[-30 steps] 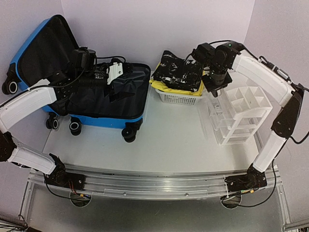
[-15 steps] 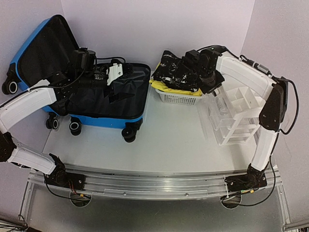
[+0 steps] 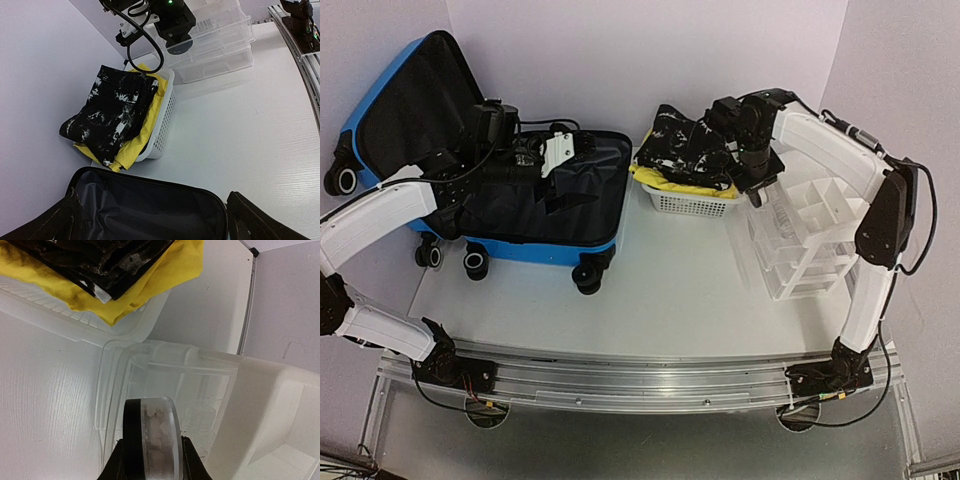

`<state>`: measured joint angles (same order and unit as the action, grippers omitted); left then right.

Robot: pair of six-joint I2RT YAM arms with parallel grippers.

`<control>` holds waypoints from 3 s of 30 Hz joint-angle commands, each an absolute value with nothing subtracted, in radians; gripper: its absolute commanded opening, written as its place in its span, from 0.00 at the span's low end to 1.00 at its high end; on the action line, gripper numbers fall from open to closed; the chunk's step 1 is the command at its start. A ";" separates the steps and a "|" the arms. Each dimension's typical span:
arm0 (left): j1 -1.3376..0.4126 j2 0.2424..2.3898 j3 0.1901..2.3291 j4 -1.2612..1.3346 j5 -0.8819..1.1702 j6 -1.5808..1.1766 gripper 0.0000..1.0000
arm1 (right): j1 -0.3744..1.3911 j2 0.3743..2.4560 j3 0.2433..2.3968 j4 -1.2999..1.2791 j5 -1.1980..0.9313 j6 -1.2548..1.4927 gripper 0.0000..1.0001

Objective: Open, take out, and arrange the luggage

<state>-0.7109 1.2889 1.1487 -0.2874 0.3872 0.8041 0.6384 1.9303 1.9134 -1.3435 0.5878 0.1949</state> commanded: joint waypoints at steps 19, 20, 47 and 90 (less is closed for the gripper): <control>-0.712 1.235 1.100 -0.261 0.391 0.822 1.00 | 0.283 1.781 1.784 -1.355 -0.147 0.304 0.00; -0.712 1.235 1.099 -0.261 0.390 0.821 1.00 | 0.279 1.783 1.786 -1.355 -0.170 0.306 0.00; -0.712 1.231 1.080 -0.248 0.376 0.839 1.00 | 0.201 1.868 1.749 -1.427 -0.144 0.262 0.19; -0.712 1.229 1.069 -0.250 0.367 0.841 1.00 | 0.728 1.858 1.869 -1.453 0.608 0.399 0.54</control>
